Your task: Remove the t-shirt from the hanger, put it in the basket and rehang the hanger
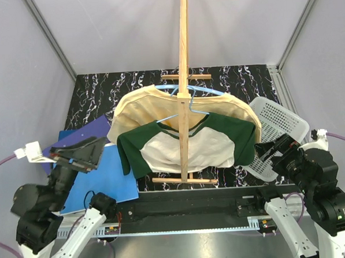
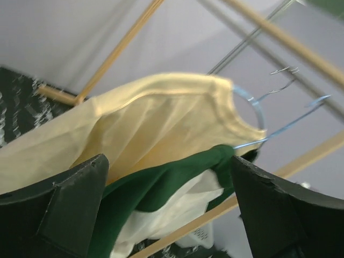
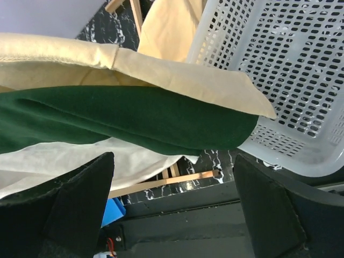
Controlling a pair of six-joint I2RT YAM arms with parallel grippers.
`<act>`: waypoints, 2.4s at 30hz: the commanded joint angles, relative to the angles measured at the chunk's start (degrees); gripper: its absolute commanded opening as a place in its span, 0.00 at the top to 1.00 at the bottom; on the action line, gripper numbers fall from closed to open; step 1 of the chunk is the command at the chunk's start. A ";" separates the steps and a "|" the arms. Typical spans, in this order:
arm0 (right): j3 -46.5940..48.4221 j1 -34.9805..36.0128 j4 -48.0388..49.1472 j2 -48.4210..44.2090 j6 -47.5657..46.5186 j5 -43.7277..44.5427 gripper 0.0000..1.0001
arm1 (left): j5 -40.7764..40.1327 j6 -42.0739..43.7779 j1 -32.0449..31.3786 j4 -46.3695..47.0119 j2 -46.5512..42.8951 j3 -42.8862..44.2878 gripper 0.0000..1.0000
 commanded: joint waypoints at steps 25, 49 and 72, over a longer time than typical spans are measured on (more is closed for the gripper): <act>18.87 0.29 30.20 20.16 -25.09 -42.76 0.03 | 40.12 16.01 0.09 -3.24 32.13 24.68 0.20; 24.07 9.94 41.54 39.42 -27.55 -62.93 0.25 | 50.77 7.75 0.17 9.96 42.09 23.19 0.27; 20.12 21.46 45.50 43.02 -33.35 -50.46 0.66 | 55.25 3.52 0.17 12.86 42.44 22.39 0.34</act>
